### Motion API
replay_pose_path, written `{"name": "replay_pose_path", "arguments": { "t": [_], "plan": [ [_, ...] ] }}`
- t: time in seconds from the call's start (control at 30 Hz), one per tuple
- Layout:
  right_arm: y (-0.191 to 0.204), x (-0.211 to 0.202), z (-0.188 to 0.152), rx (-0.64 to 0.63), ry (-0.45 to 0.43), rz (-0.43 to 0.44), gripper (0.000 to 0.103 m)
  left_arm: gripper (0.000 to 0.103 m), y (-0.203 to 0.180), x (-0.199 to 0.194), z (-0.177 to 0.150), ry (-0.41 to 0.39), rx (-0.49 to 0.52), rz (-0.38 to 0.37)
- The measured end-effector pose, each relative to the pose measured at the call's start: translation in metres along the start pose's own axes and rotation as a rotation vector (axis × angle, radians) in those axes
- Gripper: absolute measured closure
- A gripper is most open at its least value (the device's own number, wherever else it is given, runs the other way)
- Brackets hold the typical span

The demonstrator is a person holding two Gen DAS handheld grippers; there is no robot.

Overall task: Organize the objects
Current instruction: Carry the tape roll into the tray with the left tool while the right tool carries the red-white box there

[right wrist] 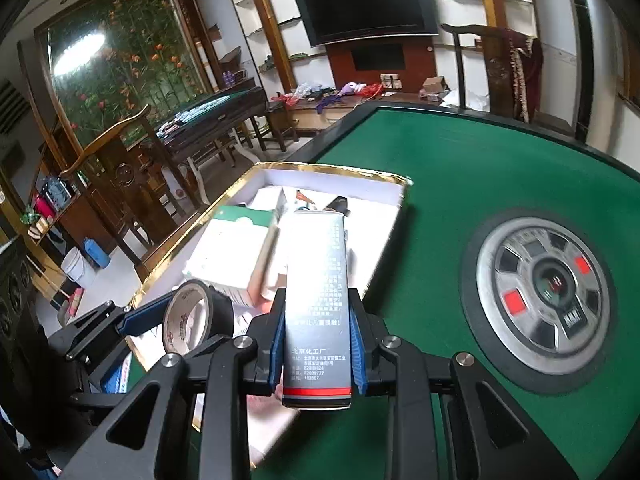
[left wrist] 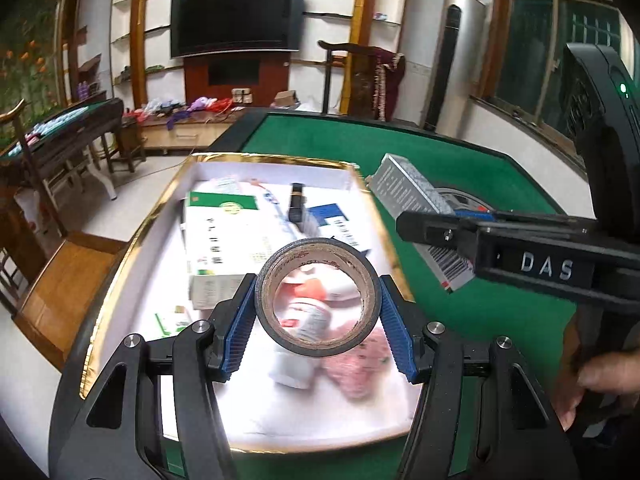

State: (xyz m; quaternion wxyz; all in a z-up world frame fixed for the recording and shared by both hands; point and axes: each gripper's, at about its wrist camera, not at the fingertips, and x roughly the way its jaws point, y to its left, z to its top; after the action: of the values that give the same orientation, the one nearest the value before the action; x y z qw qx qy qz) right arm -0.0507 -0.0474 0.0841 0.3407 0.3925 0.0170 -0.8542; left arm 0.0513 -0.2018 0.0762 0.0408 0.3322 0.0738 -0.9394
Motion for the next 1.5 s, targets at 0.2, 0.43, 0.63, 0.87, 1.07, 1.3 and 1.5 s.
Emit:
{"name": "replay_pose_path", "arguments": {
  "t": [0.2, 0.43, 0.63, 0.87, 1.07, 1.3, 1.5],
  "plan": [
    [0.011, 0.031, 0.024, -0.002, 0.038, 0.012, 0.077, 0.044, 0.020, 0.010, 0.001, 0.027, -0.019, 0.021],
    [0.023, 0.066, 0.042, -0.017, 0.088, -0.001, 0.077, 0.044, 0.037, 0.016, -0.002, 0.047, -0.039, 0.034],
    [0.035, 0.087, 0.052, -0.026, 0.114, -0.001, 0.077, 0.044, 0.047, 0.020, -0.004, 0.059, -0.043, 0.036],
    [0.041, 0.110, 0.064, -0.030, 0.148, -0.009, 0.077, 0.044, 0.058, 0.023, -0.009, 0.075, -0.048, 0.038],
    [0.043, 0.129, 0.074, -0.032, 0.167, -0.023, 0.077, 0.044, 0.070, 0.030, -0.013, 0.108, -0.072, 0.033],
    [0.042, 0.148, 0.084, -0.041, 0.180, -0.063, 0.077, 0.044, 0.056, 0.035, -0.017, 0.123, -0.042, 0.014],
    [0.031, 0.159, 0.094, -0.023, 0.176, -0.087, 0.077, 0.044, 0.046, 0.038, -0.020, 0.131, -0.026, 0.014]
  ]
}}
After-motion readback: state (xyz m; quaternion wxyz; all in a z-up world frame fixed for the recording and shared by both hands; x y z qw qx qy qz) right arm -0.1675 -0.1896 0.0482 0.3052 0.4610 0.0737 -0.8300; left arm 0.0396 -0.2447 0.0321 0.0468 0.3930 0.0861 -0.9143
